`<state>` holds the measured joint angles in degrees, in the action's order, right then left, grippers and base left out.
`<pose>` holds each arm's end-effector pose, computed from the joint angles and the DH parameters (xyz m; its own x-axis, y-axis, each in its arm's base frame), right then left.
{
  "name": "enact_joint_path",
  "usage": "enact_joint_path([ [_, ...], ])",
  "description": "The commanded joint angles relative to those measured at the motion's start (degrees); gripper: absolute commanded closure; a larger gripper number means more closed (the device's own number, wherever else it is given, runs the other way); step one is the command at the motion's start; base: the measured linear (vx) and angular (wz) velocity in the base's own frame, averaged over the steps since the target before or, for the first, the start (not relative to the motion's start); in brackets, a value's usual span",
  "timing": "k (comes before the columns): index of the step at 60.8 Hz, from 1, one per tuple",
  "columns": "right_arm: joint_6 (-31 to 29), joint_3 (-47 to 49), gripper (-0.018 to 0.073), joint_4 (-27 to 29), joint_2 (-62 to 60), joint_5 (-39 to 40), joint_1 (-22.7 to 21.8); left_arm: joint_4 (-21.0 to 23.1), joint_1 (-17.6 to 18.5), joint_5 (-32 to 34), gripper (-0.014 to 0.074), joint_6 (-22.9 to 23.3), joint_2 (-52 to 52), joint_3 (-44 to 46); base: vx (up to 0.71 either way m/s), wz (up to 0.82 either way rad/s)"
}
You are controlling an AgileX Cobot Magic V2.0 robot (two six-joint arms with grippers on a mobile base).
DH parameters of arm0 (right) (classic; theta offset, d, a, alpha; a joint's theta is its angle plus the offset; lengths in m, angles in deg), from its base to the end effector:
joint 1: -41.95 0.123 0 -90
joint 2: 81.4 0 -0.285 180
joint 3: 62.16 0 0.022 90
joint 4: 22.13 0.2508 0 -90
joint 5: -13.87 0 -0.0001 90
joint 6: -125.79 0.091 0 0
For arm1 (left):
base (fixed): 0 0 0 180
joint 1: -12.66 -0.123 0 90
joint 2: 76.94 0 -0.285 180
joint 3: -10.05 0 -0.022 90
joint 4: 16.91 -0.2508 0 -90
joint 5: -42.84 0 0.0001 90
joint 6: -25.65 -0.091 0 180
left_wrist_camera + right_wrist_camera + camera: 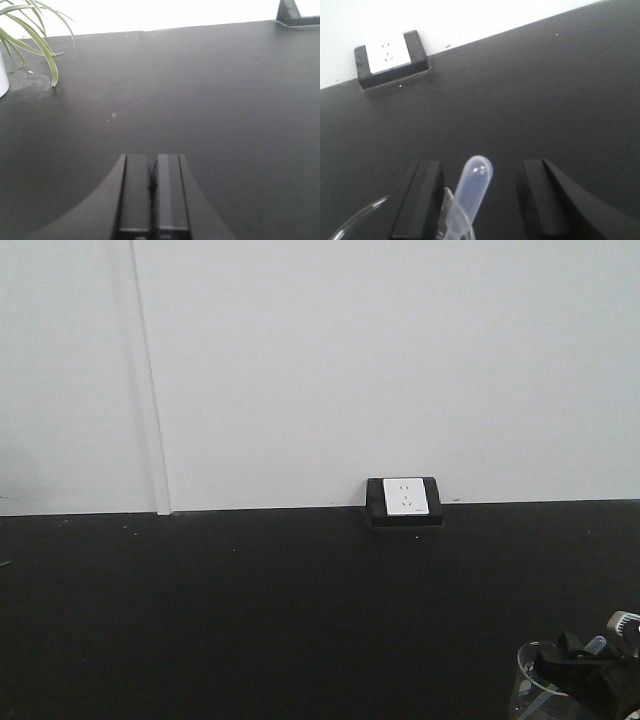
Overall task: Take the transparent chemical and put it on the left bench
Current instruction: 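Lift the plastic dropper pipette out of the beaker with the right gripper, then hold the pipette in the right gripper while the base drives to the bins bench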
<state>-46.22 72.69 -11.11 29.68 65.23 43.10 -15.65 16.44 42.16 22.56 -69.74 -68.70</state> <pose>0.3107 -0.0073 0.1443 -0.2245 0.2502 -0.9418 0.1882 0.9594 0.2100 0.0566 -0.0038 0.2036 0.0607 0.0280 -0.9978 0.0643 0.9974 0.0319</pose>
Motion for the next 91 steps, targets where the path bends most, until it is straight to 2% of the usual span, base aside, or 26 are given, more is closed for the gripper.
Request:
enact_joint_path([
  [1, 0.0, 1.4, 0.023, -0.3, -1.8, 4.2, -0.1, 0.0, 0.1, 4.5, 0.06, 0.4, -1.1, -0.9, 0.0, 0.0],
  [13, 0.0, 1.4, 0.0399, -0.9, -1.7, 6.0, -0.1, 0.0, 0.1, 4.5, 0.06, 0.4, -1.1, -0.9, 0.0, 0.0],
  [27, -0.5, 1.1, 0.0571, -7.5, -5.1, 8.3, -0.1, 0.0, 0.1, 4.5, 0.06, 0.4, -1.1, -0.9, 0.0, 0.0],
  [41, -0.7, 1.1, 0.0566, -13.7, -14.2, 3.8, -0.1, 0.0, 0.1, 4.5, 0.06, 0.4, -1.1, -0.9, 0.0, 0.0],
  [44, -0.7, 1.1, 0.0566, -16.6, -17.5, 1.7, -0.1, 0.0, 0.1, 4.5, 0.06, 0.4, -1.1, -0.9, 0.0, 0.0],
  [52, 0.2, 1.0, 0.0564, -29.3, -27.0, -7.9, -0.1, 0.0, 0.1, 4.5, 0.06, 0.4, -1.1, -0.9, 0.0, 0.0],
  [55, 2.6, 0.0, 0.0563, -33.1, -31.0, -10.9, -0.1, 0.0, 0.1, 4.5, 0.06, 0.4, -1.1, -0.9, 0.0, 0.0],
  [60, 8.6, -3.5, 0.0562, -36.1, -37.4, -13.8, -0.1, 0.0, 0.1, 4.5, 0.06, 0.4, -1.1, -0.9, 0.0, 0.0],
  [63, 10.7, -6.5, 0.0562, -36.7, -41.4, -14.1, -0.1, 0.0, 0.1, 4.5, 0.06, 0.4, -1.1, -0.9, 0.0, 0.0],
  [76, 10.9, -17.8, 0.0562, -36.7, -55.2, -15.9, -0.1, 0.0, 0.1, 4.5, 0.06, 0.4, -1.1, -0.9, 0.0, 0.0],
  [91, 10.9, -25.0, 0.0561, -36.7, -63.0, -16.0, -0.1, 0.0, 0.1, 4.5, 0.06, 0.4, -1.1, -0.9, 0.0, 0.0],
])
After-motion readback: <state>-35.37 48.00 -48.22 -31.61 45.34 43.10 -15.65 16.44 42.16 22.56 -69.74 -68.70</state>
